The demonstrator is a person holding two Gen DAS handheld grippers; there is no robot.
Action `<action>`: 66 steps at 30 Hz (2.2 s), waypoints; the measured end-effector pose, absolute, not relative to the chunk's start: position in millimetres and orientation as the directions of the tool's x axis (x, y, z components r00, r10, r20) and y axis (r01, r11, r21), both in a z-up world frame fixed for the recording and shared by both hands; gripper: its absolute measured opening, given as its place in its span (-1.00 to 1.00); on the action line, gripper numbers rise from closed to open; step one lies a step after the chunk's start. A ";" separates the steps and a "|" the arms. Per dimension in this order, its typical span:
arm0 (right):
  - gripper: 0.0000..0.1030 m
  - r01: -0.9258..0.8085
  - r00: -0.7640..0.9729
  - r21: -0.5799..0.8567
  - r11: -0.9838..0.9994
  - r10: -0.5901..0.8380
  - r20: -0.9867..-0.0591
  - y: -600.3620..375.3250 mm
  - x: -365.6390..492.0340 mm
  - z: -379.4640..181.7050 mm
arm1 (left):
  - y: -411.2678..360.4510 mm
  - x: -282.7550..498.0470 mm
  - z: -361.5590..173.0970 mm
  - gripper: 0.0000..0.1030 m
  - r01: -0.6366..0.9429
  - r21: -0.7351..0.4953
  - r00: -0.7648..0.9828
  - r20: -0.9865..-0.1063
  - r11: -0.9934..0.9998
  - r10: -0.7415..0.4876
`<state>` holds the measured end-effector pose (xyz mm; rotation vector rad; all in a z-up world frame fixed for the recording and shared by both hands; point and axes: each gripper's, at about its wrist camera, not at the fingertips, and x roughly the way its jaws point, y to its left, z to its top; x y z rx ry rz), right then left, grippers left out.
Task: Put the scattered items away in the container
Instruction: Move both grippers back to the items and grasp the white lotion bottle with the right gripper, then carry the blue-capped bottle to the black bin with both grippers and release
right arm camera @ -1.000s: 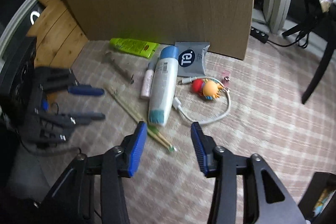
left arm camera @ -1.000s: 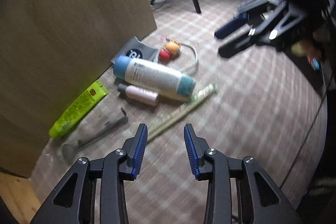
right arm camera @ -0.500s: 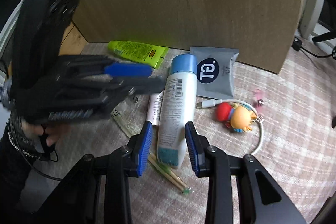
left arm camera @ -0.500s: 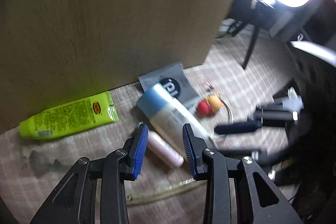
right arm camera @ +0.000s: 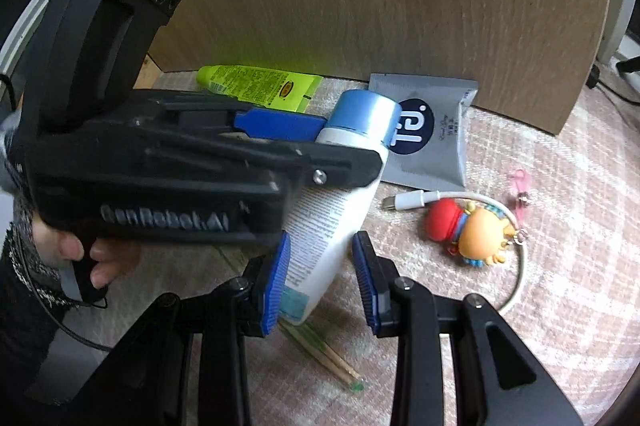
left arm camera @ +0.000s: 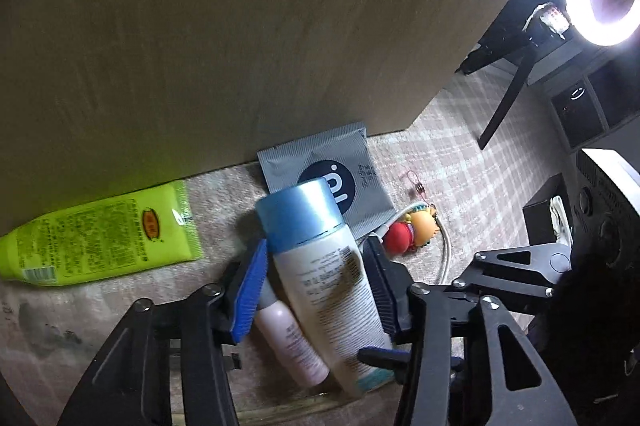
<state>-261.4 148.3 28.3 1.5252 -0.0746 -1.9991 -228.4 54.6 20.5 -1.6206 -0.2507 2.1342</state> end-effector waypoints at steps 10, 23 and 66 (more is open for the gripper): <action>-0.31 0.366 -0.127 0.526 -0.768 -0.601 -0.789 151.7 -267.4 14.3 | 43.6 -214.2 12.0 -0.20 -0.194 -0.448 -0.254 -0.836 -0.872 0.486; -0.32 0.371 -0.159 0.549 -0.749 -0.633 -0.757 152.2 -263.0 19.4 | 52.0 -199.4 27.1 -0.27 -0.196 -0.443 -0.315 -0.817 -0.875 0.484; -0.37 -0.109 -0.667 0.443 -0.890 -0.265 -0.696 540.2 3.0 167.9 | 442.9 -73.4 189.1 -0.28 -0.750 -0.402 -0.113 -0.704 -0.525 0.701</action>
